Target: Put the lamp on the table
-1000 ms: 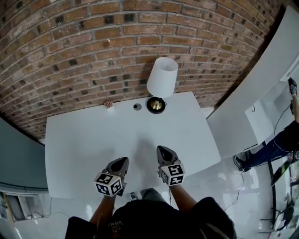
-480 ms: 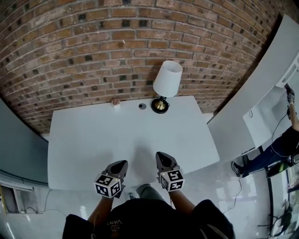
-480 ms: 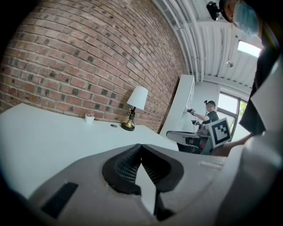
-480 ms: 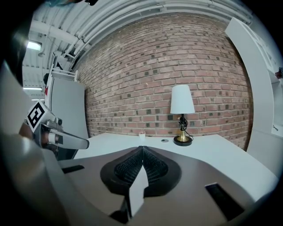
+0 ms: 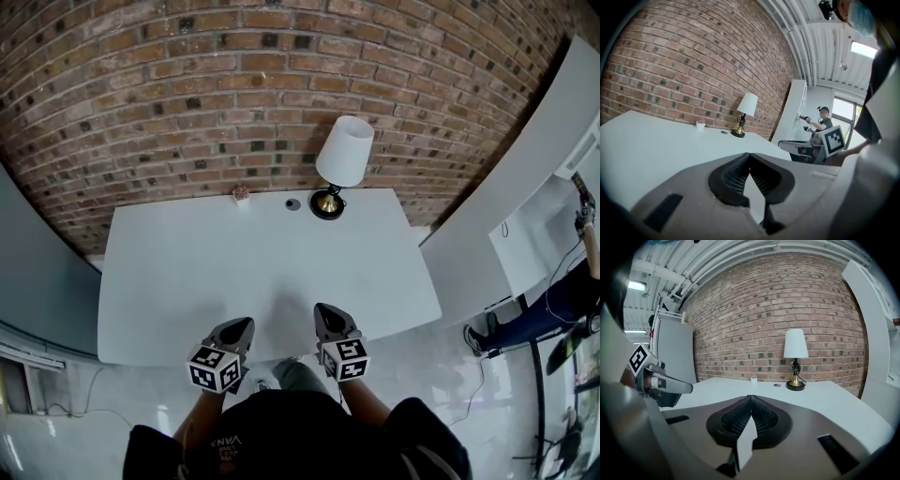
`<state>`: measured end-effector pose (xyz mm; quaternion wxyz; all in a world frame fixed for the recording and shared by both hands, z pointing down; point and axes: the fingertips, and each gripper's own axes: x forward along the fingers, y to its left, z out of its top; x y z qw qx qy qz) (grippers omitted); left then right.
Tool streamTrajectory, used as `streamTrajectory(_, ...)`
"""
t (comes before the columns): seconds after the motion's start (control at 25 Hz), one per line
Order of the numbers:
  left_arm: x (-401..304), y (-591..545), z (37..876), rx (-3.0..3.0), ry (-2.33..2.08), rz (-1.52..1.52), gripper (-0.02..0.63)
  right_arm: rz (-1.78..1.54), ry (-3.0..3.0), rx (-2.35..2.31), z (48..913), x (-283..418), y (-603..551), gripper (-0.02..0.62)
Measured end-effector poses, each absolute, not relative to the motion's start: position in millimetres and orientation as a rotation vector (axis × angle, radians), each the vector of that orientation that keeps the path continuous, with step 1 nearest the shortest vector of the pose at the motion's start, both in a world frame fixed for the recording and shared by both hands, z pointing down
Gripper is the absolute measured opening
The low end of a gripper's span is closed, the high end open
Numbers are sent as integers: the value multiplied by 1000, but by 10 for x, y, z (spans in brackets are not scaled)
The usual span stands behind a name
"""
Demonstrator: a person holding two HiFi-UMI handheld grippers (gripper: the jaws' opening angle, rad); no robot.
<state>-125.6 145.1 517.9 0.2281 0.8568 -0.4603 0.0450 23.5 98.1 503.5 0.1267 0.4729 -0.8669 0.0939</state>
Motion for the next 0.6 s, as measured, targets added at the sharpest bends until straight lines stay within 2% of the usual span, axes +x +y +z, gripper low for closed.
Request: streamTrajectory(0.6,-1352,1586,5179,2332,-1292,88,0,248,-2528,1366,4943,127,1091,-2)
